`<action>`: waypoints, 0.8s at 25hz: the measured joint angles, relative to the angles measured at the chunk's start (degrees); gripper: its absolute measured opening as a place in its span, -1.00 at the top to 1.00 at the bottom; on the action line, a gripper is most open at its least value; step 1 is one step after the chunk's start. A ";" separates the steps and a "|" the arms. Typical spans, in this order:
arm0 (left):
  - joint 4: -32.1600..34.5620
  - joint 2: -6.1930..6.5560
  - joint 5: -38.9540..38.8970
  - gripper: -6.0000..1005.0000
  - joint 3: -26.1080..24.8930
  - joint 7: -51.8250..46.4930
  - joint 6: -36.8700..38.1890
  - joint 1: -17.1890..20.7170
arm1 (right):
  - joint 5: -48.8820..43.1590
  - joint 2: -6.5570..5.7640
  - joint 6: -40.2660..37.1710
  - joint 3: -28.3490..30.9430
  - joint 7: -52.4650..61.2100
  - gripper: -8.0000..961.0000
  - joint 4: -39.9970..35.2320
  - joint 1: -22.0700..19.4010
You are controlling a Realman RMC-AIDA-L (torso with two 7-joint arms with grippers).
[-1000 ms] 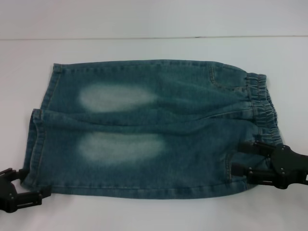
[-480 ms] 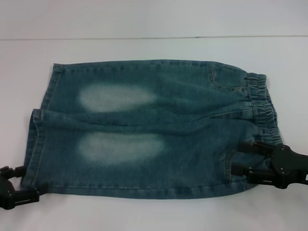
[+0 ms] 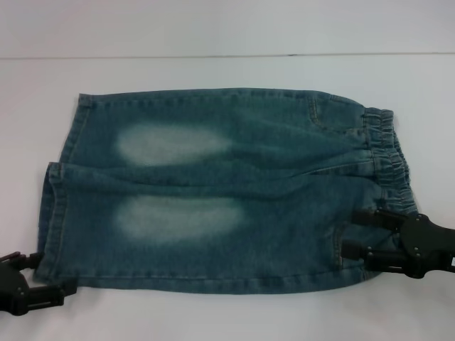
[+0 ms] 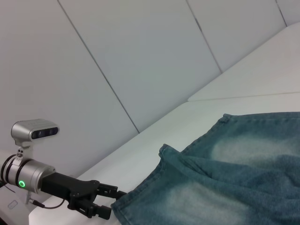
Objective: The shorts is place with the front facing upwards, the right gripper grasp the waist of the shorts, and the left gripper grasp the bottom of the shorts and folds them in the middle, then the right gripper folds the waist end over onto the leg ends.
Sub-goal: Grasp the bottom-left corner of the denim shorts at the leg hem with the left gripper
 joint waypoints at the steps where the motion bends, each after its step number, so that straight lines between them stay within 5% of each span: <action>1: 0.06 -0.05 0.02 -0.87 0.04 -0.01 0.28 0.00 | -0.01 0.00 0.00 0.00 0.00 -0.97 0.00 0.00; 20: 1.03 -0.02 -0.52 -0.86 -0.15 -0.96 2.27 -0.64 | -0.03 0.00 0.63 -0.09 0.00 -0.97 0.27 0.00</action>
